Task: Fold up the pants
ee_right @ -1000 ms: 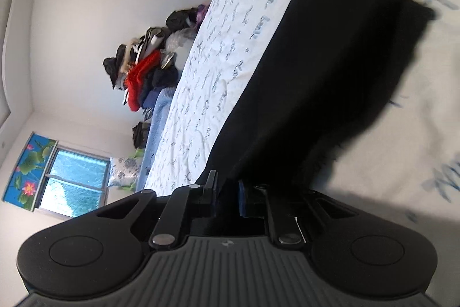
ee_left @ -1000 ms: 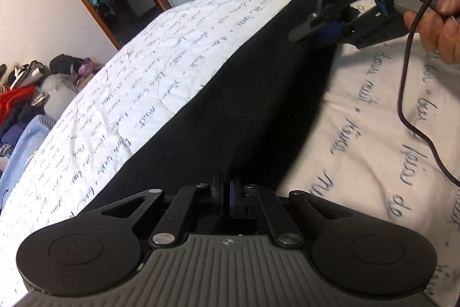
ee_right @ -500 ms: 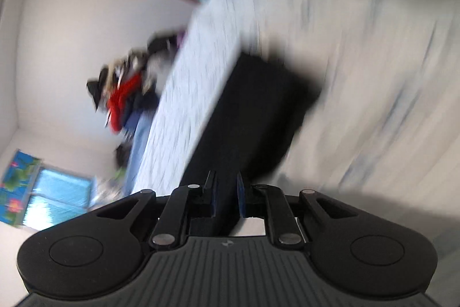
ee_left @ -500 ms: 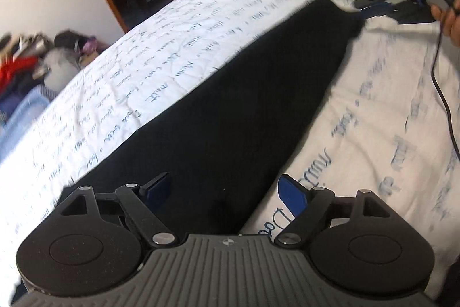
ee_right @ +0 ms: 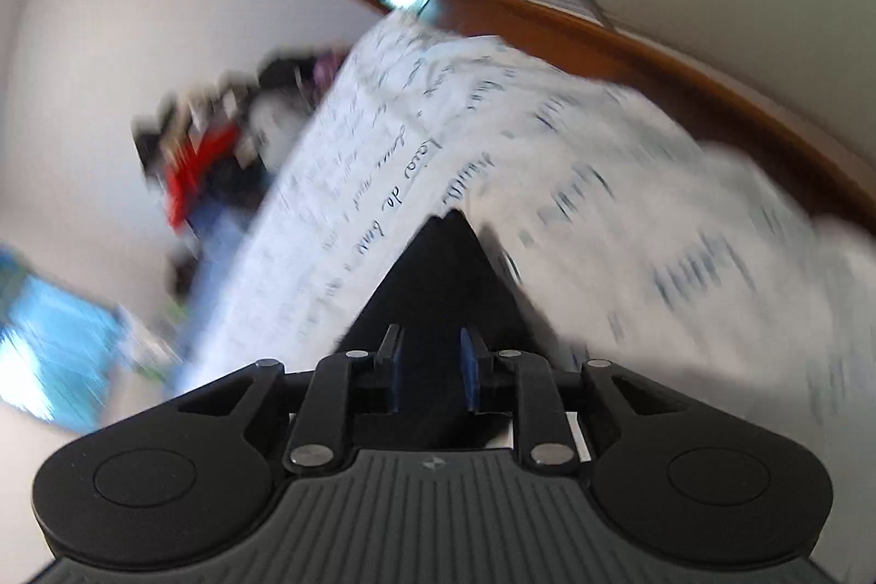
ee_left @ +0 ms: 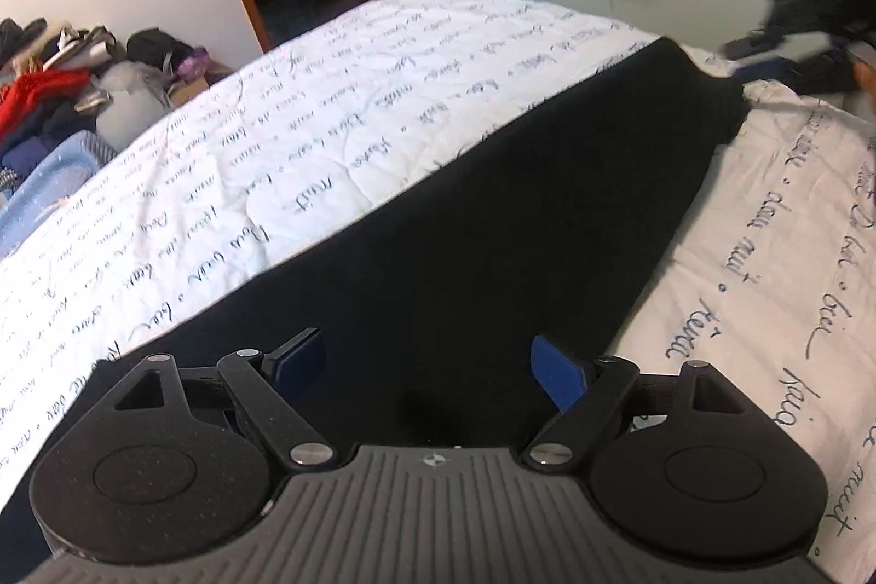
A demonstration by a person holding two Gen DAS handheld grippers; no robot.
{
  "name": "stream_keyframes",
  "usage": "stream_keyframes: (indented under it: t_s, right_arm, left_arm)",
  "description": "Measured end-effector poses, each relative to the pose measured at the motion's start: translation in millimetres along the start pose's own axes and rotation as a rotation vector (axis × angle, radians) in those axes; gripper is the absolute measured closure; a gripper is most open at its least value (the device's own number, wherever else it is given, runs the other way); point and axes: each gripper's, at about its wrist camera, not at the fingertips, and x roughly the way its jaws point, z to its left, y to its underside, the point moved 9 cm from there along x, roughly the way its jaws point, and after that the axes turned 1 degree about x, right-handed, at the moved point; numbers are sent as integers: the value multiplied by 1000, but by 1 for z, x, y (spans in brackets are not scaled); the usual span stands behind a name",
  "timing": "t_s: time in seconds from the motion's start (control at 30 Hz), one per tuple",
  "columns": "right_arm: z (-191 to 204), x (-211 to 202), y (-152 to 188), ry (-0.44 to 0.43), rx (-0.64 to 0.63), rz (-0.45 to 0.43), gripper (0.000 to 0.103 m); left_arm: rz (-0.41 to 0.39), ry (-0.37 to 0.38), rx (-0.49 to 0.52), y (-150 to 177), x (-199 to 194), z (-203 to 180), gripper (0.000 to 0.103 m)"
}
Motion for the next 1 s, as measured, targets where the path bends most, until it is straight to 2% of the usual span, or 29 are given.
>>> stream_keyframes:
  t_s: [0.07,0.1,0.17,0.33,0.43,0.53,0.6,0.63,0.67,0.7,0.77,0.87,1.0]
  right_arm:
    - [-16,-5,17,-105,144,25,82]
    - [-21,-1,26,-131,190,49,82]
    - [-31,8,32,-121,224,53,82]
    - [-43,25,16,-115,334,-70,82]
    - [-38,18,16,-74,292,-96,82]
    - [-42,-1,13,-38,305,-146,82]
    - [-43,-15,14,34,260,-153,73]
    - [-44,-19,16,68,239,-145,62]
    - [-41,-19,17,73,212,-134,53]
    - [-38,-19,17,72,186,-128,50]
    - [-34,-16,16,71,174,-136,37]
    - [-30,-5,12,56,190,-155,29]
    - [-18,9,11,14,164,-175,28]
  left_arm:
    - [-1,4,4,-2,4,0,18]
    - [-5,11,2,-4,6,-1,18]
    - [-18,24,-3,-9,4,-4,18]
    - [-44,36,14,-11,-6,-15,18]
    - [-48,30,22,-5,-12,-10,18]
    - [-30,13,15,0,-9,-3,18]
    - [-25,10,8,2,-6,0,18]
    - [-27,10,4,1,-6,0,18]
    - [-30,14,0,0,-5,0,18]
    - [-35,20,-4,-1,-5,-1,18]
    - [-42,31,-4,-2,-6,-4,18]
    - [-53,41,8,-2,-8,-8,18]
    - [-46,28,-6,2,-8,-1,18]
